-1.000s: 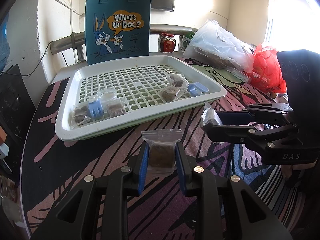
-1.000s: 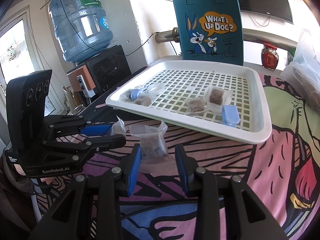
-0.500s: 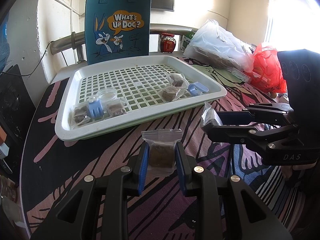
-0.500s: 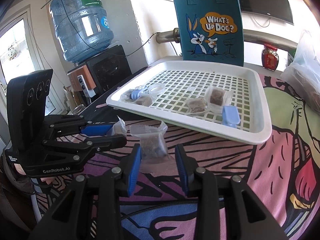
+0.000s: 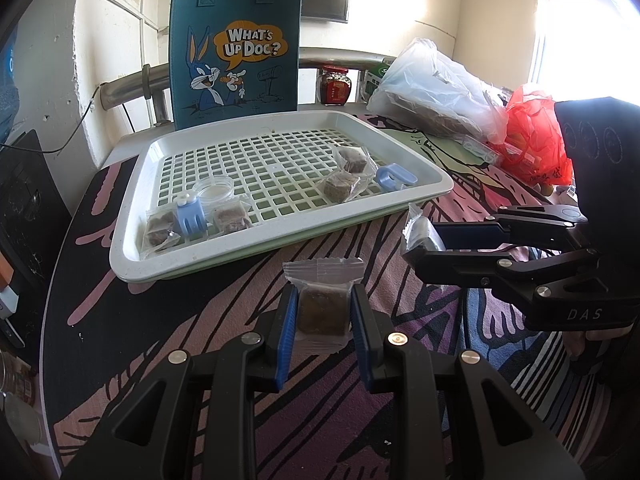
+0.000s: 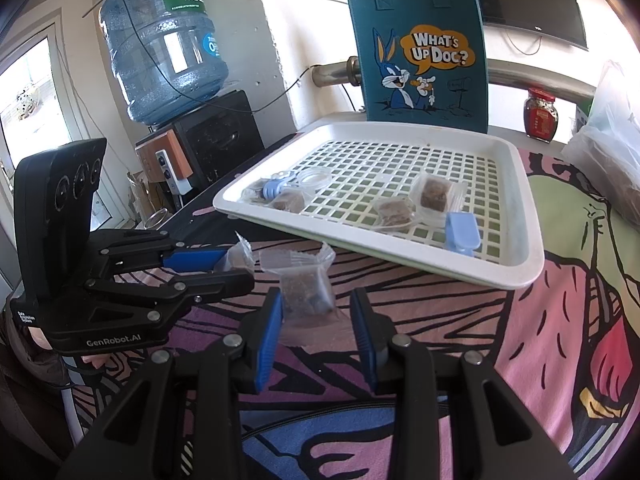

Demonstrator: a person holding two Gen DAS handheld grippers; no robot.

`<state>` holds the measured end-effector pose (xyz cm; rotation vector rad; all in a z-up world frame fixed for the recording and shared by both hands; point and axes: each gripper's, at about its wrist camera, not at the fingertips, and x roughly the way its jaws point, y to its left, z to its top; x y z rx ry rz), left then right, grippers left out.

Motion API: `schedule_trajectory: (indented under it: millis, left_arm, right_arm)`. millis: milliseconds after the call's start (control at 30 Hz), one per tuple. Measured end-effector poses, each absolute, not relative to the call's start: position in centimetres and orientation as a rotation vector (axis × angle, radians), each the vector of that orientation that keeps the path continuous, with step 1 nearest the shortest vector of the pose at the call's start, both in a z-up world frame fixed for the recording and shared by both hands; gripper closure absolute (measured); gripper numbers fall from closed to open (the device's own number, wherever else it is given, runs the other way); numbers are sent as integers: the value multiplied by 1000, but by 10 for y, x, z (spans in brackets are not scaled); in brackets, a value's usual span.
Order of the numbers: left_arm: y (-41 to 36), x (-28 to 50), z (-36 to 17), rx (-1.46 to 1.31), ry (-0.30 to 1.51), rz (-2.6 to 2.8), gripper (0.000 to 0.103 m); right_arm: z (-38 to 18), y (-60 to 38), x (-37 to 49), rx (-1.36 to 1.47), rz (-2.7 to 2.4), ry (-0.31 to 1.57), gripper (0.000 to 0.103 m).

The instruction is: Organize objects

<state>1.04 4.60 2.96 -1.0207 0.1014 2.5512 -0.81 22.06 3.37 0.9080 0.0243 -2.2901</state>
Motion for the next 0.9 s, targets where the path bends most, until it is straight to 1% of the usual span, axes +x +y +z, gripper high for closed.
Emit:
schedule_trajectory:
  millis: [900]
  left_arm:
    - [46, 11, 28, -1025, 106, 2549, 78]
  right_arm:
    - [34, 222, -8, 904, -2290, 26, 69]
